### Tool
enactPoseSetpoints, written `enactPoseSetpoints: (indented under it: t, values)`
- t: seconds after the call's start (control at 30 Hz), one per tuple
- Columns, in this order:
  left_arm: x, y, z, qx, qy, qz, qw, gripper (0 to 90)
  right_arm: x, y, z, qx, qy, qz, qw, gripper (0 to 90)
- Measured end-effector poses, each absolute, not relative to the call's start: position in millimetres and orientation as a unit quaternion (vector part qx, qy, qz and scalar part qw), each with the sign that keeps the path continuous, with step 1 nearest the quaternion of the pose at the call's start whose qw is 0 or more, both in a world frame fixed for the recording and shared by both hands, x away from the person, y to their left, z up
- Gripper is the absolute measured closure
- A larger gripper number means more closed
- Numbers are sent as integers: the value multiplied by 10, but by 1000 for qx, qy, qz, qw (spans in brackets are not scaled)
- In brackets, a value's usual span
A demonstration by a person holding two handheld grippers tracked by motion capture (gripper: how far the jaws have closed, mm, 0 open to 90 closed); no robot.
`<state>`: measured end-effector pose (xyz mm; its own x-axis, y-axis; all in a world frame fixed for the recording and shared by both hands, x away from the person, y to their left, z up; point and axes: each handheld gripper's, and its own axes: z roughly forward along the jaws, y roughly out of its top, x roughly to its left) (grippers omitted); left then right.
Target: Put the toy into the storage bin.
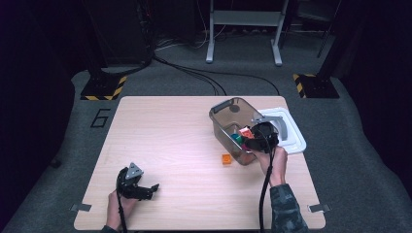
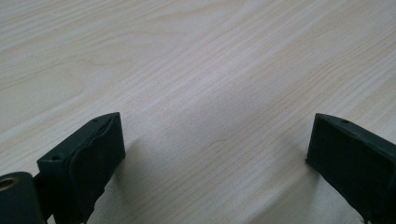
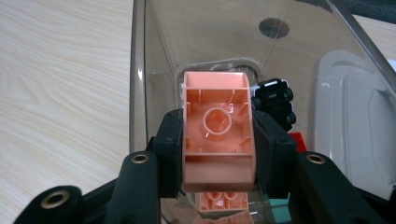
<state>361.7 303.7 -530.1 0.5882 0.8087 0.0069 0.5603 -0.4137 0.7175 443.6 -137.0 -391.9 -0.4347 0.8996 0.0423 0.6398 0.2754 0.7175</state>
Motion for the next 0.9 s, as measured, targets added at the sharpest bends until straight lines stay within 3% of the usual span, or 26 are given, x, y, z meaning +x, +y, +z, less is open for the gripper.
enactPoseSetpoints:
  t: [0.5, 0.63, 0.73, 0.9]
  values:
    - [3617, 3037, -5301, 822, 416, 180, 345, 38, 4314, -1432, -3958, 503, 774, 333, 190, 552]
    - [3617, 3037, -5301, 822, 416, 180, 345, 38, 4286, -1425, -3941, 512, 770, 328, 194, 406]
    - [3616, 3037, -5301, 822, 416, 180, 345, 38, 4249, -1438, -3917, 511, 767, 336, 196, 377]
    - [3616, 3037, -5301, 821, 416, 180, 345, 38, 4079, -1420, -3825, 492, 765, 360, 206, 237]
